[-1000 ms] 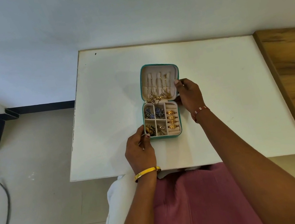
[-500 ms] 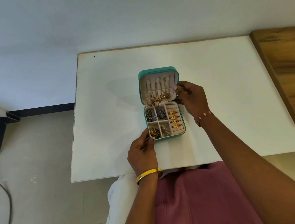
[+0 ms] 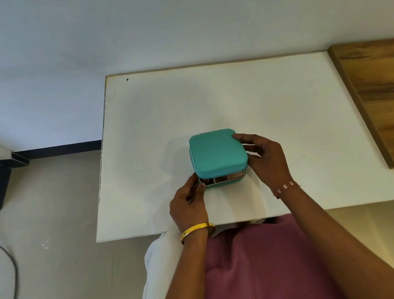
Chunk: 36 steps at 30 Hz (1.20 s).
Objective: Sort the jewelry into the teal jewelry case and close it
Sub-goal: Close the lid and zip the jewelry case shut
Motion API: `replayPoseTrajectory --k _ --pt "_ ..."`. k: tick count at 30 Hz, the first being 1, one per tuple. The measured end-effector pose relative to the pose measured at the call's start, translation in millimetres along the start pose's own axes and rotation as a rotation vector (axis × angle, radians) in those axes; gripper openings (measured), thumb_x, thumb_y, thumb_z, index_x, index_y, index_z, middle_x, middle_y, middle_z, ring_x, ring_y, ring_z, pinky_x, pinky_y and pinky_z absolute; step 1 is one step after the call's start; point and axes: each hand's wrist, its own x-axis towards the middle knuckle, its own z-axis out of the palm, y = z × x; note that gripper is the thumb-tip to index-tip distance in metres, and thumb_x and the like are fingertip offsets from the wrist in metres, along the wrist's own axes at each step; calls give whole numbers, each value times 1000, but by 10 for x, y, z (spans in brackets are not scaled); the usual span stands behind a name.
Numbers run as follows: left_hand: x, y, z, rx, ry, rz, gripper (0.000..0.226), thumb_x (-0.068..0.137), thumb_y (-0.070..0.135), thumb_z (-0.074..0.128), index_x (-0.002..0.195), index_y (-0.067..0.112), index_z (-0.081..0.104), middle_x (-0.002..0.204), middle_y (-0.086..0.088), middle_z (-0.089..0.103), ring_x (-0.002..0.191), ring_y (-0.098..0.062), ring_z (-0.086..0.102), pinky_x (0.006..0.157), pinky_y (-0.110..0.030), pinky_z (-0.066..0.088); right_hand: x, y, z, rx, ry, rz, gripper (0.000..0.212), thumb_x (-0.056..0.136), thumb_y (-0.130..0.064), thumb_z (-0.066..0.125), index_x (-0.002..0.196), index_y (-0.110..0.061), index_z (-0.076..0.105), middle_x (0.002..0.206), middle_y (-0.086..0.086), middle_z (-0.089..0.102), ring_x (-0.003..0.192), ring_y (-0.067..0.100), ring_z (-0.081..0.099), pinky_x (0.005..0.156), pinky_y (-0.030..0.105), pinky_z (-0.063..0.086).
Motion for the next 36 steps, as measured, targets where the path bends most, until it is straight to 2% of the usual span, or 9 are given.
replayPoseTrajectory --k 4,6,9,15,19,24,28,33,36 --pt "-4 -19 -4 -11 -6 -11 31 81 0 59 110 10 64 112 -8 66 98 -10 58 94 -23 43 -100 27 28 85 16 53 49 77 21 41 101 -15 63 106 1 63 95 12 61 77 14 50" --pt "0 -13 -14 -23 -13 -27 32 82 -2 58 109 11 65 112 -7 67 100 -12 59 95 -24 43 -153 6 68 181 28 83 43 82 15 40 101 -16 63 107 1 62 94 7 60 76 18 49" --pt "21 7 -28 -46 -13 -45 32 81 -5 56 107 11 66 108 -6 68 98 -14 61 95 -29 46 -210 -15 153 178 66 73 19 88 -9 57 104 -18 60 110 -2 60 91 -2 58 71 13 48" --pt "261 79 -6 15 -45 46 37 86 -6 44 116 8 60 116 -12 63 100 -23 62 92 -45 51 -246 62 193 77 53 46 38 79 -11 70 110 -24 52 117 -3 54 105 17 57 81 27 54" --pt "571 214 13 296 -204 248 49 83 -11 36 123 11 54 125 -9 58 102 -15 56 95 -26 44 -228 71 169 81 49 46 39 78 -12 71 110 -23 54 117 -1 54 105 19 57 82 27 54" --pt "849 394 68 494 -409 359 55 76 -19 36 120 7 57 121 -17 60 112 -27 56 97 -33 45 -222 69 170 82 67 48 40 76 -13 73 110 -23 55 115 1 56 103 16 58 80 22 54" --pt "941 478 70 630 -411 372 46 80 -15 38 117 4 59 116 -21 62 107 -34 56 93 -33 43 -223 66 167 83 69 42 40 75 -12 73 109 -22 56 113 4 57 100 16 59 77 20 54" --pt "948 484 55 606 -376 340 34 85 -8 43 112 0 61 111 -23 63 97 -35 61 90 -34 48 -223 43 169 76 68 45 40 75 -11 73 109 -21 55 110 4 58 97 16 58 73 17 53" --pt "1004 511 17 457 -438 209 27 87 -5 49 111 -3 60 107 -23 64 70 -14 62 68 -13 53 -213 9 151 99 43 64 39 76 -7 72 109 -18 54 107 2 56 92 6 56 69 10 49"
